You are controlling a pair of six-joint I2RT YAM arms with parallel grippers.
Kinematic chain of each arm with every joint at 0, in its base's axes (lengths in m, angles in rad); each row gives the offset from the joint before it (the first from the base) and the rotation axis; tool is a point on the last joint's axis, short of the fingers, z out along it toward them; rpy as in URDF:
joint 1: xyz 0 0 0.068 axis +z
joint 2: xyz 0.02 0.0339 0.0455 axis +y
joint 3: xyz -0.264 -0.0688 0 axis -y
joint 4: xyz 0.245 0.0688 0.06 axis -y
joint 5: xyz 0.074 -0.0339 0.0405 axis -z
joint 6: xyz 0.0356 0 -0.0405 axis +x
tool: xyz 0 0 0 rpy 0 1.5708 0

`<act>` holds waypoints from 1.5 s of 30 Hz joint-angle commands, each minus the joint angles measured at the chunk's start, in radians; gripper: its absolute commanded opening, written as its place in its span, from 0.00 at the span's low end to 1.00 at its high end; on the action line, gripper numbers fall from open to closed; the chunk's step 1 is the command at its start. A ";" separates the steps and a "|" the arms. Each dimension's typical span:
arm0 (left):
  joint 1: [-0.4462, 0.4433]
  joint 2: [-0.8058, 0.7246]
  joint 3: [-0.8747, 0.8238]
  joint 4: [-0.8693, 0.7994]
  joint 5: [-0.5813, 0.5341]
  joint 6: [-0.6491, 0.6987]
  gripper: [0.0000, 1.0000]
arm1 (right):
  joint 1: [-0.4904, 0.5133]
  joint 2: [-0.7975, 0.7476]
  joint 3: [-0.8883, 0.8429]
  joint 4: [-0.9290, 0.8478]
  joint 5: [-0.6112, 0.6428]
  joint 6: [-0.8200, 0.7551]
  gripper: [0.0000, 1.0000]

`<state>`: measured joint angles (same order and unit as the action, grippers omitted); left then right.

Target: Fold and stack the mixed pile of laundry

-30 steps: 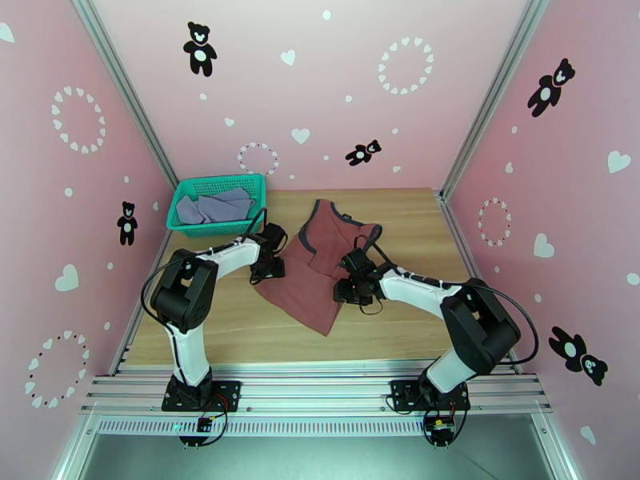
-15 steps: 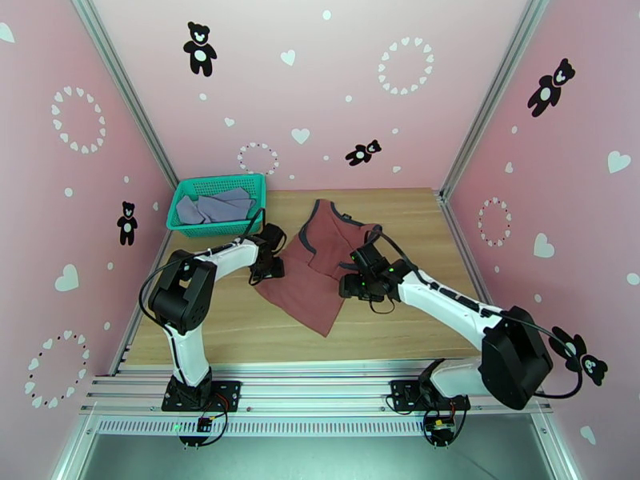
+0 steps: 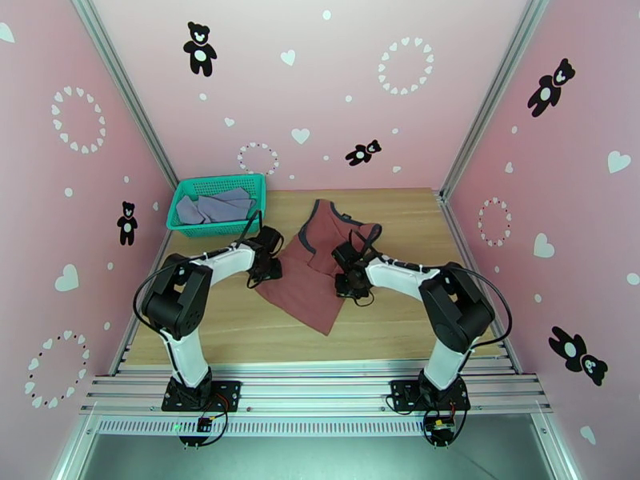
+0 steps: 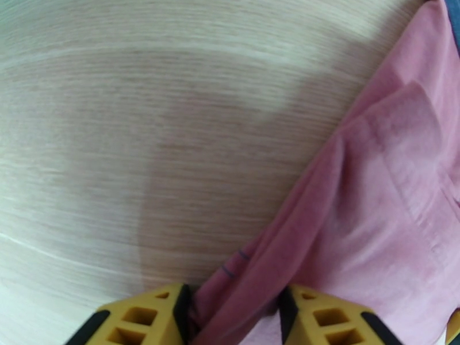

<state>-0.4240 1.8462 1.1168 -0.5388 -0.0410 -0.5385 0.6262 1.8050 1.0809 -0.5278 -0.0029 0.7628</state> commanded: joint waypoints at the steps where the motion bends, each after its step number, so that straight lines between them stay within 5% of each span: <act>1: -0.046 0.041 -0.115 -0.025 0.181 -0.104 0.47 | -0.027 0.056 0.050 -0.062 0.075 -0.117 0.24; 13: -0.231 -0.057 -0.256 0.069 0.228 -0.356 0.49 | -0.159 0.120 0.142 -0.183 0.151 -0.367 0.29; 25: -0.234 -0.192 0.147 -0.387 -0.032 -0.191 0.79 | -0.199 -0.035 0.228 -0.280 0.130 -0.417 0.53; 33: -0.093 0.046 0.599 -0.395 0.004 0.031 0.86 | -0.354 -0.035 0.453 -0.297 -0.108 -0.490 0.72; 39: 0.014 0.346 0.918 -0.313 0.186 0.127 0.94 | -0.471 0.178 0.674 -0.239 -0.314 -0.467 0.84; 45: 0.056 0.611 1.204 -0.301 0.226 0.174 0.94 | -0.500 0.419 0.909 -0.214 -0.330 -0.432 0.86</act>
<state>-0.3737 2.3913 2.2147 -0.8371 0.1276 -0.4232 0.1249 2.1372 1.9011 -0.7425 -0.2863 0.3080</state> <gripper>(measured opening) 0.939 0.858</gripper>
